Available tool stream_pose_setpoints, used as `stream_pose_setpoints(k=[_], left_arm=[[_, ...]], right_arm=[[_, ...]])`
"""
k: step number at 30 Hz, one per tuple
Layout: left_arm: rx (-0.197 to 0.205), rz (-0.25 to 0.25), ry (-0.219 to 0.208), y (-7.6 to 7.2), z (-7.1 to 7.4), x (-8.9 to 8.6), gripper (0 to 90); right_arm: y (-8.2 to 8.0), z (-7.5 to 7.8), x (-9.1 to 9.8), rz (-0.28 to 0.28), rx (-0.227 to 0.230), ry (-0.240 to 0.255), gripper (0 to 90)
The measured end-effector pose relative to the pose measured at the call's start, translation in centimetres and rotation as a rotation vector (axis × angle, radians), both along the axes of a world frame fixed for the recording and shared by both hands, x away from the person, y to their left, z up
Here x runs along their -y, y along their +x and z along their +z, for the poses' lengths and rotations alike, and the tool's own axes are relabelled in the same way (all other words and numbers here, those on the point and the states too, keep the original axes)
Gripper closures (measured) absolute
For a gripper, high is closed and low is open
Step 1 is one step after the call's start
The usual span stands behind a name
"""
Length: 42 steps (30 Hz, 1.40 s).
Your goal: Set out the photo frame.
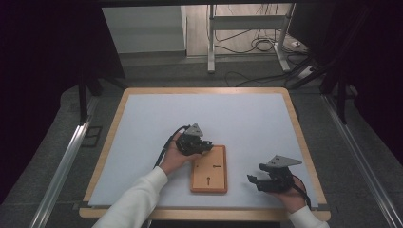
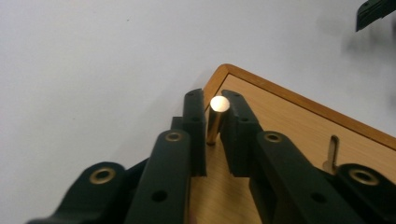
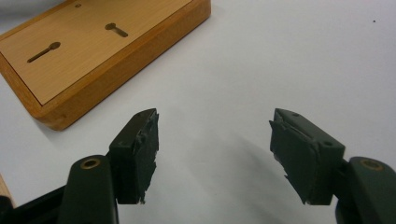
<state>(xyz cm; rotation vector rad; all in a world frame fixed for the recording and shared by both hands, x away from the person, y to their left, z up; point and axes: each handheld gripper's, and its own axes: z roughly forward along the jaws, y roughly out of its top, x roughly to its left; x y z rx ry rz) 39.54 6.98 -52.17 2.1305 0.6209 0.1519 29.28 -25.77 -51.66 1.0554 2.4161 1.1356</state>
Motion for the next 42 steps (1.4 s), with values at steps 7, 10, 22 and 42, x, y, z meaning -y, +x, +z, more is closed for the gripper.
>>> stream_pose_setpoints(k=[7,10,22,42], left_arm=[[-0.018,-0.008,-0.010,0.2,0.0,-0.2,83.6],[-0.036,-0.014,-0.015,0.3,0.0,-0.3,83.5],[-0.104,-0.018,-0.027,0.9,0.1,-0.5,82.2],[-0.220,-0.046,-0.064,2.5,0.1,-0.9,81.6]], right_arm=[[0.0,0.0,-0.1,0.005,0.000,0.002,32.3],[-0.1,0.0,-0.1,0.009,0.001,0.001,32.3],[-1.2,0.8,-1.5,0.051,0.102,-0.062,23.4],[-4.0,1.2,-6.7,0.189,0.202,-0.183,10.6]])
